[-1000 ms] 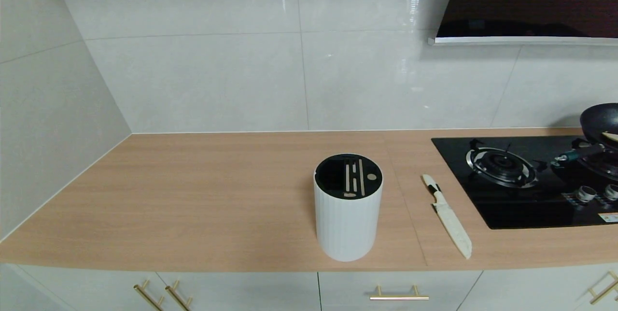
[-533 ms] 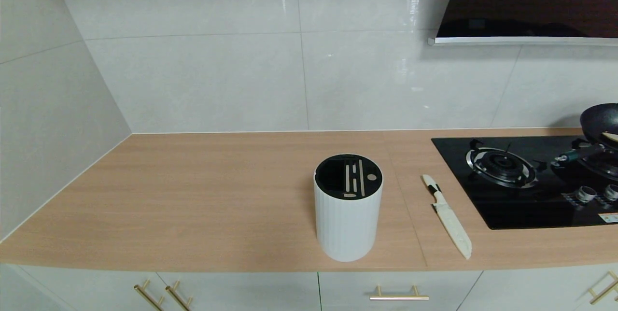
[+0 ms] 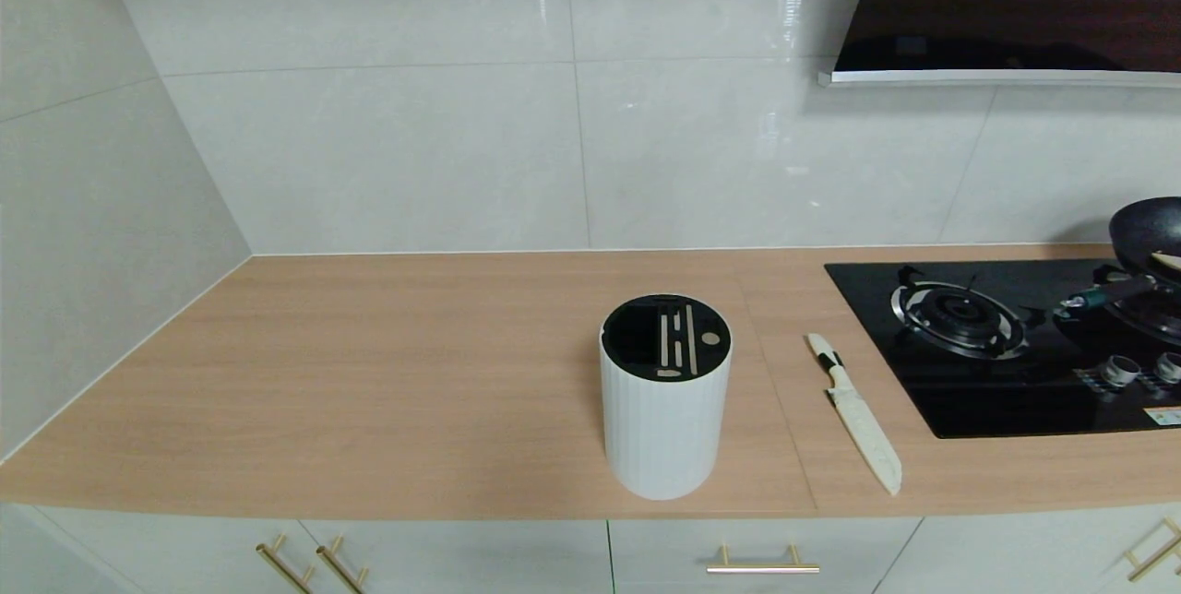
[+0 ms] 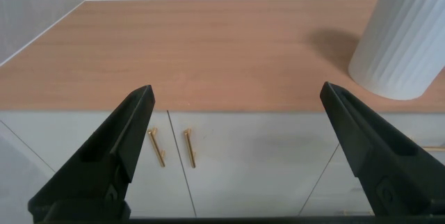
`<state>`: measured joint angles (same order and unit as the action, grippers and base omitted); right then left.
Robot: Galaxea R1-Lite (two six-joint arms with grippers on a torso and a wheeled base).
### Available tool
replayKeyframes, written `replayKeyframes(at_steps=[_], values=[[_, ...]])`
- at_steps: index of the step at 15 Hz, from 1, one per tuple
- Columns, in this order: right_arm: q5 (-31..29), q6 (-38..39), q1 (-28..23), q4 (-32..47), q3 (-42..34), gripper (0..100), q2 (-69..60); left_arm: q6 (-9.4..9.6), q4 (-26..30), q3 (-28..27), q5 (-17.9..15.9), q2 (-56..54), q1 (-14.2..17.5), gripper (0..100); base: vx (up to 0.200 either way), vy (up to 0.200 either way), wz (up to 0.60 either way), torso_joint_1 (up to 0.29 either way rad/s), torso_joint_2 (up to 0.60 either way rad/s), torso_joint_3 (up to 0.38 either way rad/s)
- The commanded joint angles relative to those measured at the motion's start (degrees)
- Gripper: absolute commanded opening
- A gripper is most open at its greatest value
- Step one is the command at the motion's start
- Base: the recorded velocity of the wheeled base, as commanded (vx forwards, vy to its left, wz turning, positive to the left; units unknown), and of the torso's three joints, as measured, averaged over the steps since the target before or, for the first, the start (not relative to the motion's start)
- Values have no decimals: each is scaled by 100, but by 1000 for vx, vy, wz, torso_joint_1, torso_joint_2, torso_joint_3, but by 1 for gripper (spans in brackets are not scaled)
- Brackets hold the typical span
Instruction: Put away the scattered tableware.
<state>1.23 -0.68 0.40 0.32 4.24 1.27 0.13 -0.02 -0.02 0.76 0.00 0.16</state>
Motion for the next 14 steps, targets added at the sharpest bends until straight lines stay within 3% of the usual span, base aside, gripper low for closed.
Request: replayKeyframes(at_steps=[1,4,12,14], values=[[395,569,144,-58,1211,100,1165,-5,2,2,4,0,2,100,0,0,0,0,0,0],[404,288,171,-287,1448,100,2580,-5,2,2,4,0,2,100,0,0,0,0,0,0],[351,288,566,-682,3021,100,6430,-13,2,2,4,0,2,100,0,0,0,0,0,0],[308,130,672,-1104,3294,100,7590,-13,2,2,4,0,2,100,0,0,0,0,0,0]])
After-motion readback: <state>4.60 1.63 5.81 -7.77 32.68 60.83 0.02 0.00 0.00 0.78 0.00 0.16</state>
